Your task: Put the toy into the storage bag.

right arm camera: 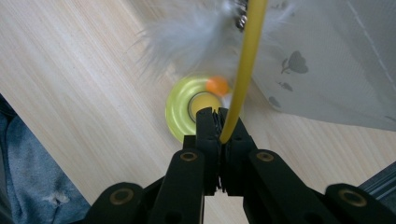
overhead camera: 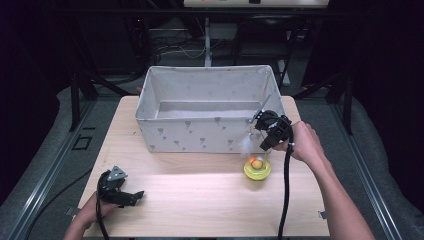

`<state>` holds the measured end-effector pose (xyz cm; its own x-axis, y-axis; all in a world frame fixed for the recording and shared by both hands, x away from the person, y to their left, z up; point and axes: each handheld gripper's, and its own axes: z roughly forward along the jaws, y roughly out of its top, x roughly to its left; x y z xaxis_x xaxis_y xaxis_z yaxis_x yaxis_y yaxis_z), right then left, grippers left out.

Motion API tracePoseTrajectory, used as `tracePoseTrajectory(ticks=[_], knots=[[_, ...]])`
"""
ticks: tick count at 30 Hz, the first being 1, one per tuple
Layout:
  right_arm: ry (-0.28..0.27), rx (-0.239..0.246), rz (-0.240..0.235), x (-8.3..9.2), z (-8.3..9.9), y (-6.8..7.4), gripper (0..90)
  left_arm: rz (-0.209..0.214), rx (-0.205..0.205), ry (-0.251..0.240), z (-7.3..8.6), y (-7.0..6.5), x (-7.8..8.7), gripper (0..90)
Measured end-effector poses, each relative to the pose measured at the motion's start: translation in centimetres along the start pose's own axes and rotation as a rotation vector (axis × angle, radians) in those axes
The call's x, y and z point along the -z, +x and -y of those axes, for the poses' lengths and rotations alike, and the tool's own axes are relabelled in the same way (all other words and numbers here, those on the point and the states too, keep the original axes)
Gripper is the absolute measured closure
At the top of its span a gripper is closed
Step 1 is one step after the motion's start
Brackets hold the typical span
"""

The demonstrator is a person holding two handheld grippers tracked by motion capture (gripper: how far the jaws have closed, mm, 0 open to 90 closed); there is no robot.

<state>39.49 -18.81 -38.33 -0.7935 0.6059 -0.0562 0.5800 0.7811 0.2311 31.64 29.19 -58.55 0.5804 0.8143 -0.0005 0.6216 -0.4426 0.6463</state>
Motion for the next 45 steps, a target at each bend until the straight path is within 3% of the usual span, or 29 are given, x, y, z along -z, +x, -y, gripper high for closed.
tracePoseTrajectory(ticks=[12, 16, 45], knots=[[-0.021, 0.033, -0.011, 1.7, -0.6, 0.5, 88.1, -0.003, 0.001, -0.005, 0.0, 0.0, 0.0, 0.0], [-0.019, 0.054, 0.005, 2.7, -1.0, 0.8, 88.0, -0.004, 0.000, -0.005, 0.0, 0.0, 0.0, 0.0], [-0.050, 0.077, -0.011, 6.3, -2.5, 1.3, 88.0, 0.005, 0.003, 0.000, 0.0, 0.0, 0.0, 0.0]])
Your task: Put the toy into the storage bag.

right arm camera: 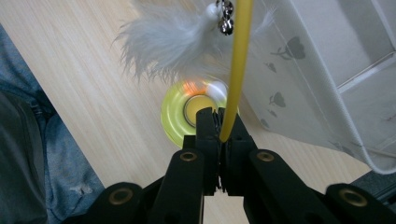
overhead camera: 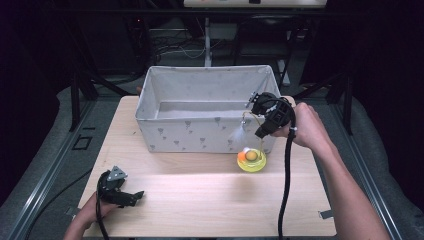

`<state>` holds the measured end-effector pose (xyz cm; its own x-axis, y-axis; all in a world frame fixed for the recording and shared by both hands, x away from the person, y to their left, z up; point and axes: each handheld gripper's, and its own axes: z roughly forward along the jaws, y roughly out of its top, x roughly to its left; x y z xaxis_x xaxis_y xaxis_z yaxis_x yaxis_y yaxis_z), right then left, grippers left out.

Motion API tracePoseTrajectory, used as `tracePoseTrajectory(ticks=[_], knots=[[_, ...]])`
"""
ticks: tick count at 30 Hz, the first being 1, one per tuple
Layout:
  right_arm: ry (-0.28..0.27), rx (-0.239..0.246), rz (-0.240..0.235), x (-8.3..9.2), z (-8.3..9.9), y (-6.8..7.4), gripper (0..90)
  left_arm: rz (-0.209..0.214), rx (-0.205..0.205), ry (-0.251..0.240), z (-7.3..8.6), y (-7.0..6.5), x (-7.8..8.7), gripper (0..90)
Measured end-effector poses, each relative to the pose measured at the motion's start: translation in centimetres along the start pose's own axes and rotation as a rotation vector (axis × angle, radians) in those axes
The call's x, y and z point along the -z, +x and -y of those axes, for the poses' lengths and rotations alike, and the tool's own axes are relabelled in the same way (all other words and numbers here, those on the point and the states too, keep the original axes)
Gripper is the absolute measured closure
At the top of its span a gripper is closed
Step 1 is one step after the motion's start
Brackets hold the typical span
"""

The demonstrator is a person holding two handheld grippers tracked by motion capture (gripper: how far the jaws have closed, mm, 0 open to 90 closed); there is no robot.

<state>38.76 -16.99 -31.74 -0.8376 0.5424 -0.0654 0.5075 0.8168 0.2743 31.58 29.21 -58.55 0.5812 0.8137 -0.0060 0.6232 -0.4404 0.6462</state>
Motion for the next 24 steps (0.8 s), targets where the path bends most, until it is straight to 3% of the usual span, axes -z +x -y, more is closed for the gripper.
tracePoseTrajectory(ticks=[24], knots=[[-0.037, 0.017, 0.002, 3.7, -1.6, -0.1, 87.9, 0.001, -0.005, 0.005, 0.0, 0.0, 0.1, 0.0]])
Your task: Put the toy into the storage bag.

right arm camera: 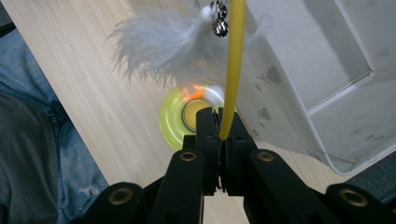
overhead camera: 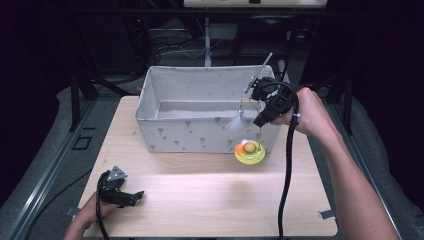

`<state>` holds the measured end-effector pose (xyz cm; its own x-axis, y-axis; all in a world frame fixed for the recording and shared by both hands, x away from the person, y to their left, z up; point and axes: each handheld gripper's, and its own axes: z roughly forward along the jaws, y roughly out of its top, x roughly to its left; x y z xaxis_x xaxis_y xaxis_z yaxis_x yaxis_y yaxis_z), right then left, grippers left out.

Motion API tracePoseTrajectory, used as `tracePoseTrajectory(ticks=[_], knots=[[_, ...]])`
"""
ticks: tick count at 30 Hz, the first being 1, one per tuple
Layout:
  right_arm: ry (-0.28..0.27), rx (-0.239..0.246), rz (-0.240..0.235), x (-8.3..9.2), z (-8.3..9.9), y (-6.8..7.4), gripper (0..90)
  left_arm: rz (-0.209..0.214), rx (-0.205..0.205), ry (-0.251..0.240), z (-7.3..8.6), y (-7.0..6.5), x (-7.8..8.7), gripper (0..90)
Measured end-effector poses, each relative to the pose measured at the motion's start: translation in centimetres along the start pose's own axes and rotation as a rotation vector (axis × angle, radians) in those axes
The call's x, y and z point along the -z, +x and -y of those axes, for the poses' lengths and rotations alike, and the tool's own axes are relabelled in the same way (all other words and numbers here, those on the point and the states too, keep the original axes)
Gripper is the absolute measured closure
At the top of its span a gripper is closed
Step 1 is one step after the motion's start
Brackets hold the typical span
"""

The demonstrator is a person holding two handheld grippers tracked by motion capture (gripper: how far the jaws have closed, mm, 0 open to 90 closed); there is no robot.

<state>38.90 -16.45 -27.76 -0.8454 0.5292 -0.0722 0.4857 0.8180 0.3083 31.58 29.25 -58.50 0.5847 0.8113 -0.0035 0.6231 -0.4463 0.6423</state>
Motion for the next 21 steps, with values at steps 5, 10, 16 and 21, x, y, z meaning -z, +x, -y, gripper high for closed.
tracePoseTrajectory(ticks=[5, 10, 16, 21], knots=[[-0.006, -0.008, 0.002, 0.6, -0.2, -0.2, 87.9, 0.000, 0.001, 0.000, 0.0, 0.0, 0.0, 0.0], [-0.011, -0.010, 0.002, 1.3, -0.4, -0.3, 87.9, 0.000, 0.000, 0.000, 0.0, 0.0, 0.0, 0.0], [-0.004, -0.010, 0.005, 1.7, -0.7, -0.5, 88.0, 0.000, 0.001, 0.000, 0.0, 0.0, 0.0, 0.0], [-0.005, -0.012, 0.008, 2.3, -0.9, -0.7, 87.9, 0.000, 0.000, 0.000, 0.0, 0.0, 0.0, 0.0]])
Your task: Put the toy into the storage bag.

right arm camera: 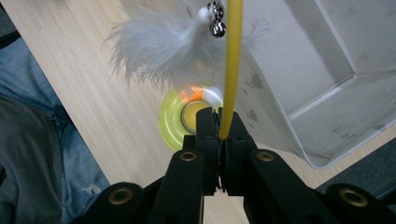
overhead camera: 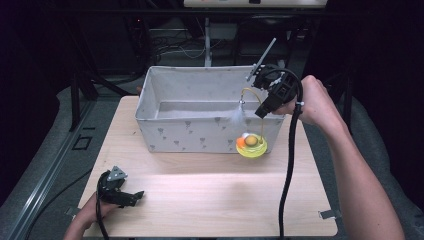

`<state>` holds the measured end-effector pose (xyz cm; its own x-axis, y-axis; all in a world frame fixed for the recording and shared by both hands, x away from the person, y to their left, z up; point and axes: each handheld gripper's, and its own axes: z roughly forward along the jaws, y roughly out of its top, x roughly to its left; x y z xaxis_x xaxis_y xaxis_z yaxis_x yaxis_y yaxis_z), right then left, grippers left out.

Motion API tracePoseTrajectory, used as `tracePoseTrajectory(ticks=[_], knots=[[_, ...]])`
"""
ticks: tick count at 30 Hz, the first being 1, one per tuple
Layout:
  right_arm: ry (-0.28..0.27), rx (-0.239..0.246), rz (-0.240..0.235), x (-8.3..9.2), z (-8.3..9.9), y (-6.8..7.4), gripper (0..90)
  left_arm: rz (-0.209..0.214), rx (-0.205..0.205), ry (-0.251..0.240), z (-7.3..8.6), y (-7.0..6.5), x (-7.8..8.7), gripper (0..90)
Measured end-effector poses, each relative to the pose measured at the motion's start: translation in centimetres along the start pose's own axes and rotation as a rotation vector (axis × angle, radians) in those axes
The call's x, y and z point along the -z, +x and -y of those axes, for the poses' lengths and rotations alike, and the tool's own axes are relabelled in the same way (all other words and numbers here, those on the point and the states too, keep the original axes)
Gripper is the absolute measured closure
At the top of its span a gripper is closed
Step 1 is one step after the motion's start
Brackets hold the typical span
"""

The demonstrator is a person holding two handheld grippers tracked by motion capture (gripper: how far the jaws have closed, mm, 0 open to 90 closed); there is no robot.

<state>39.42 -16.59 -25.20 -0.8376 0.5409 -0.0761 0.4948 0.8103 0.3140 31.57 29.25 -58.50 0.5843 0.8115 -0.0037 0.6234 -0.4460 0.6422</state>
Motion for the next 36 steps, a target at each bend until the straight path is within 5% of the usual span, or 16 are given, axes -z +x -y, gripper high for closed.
tracePoseTrajectory(ticks=[36], knots=[[-0.038, -0.019, 0.023, 3.7, -2.3, -1.2, 87.9, 0.000, 0.000, 0.000, 0.0, 0.0, 0.0, 0.0]])
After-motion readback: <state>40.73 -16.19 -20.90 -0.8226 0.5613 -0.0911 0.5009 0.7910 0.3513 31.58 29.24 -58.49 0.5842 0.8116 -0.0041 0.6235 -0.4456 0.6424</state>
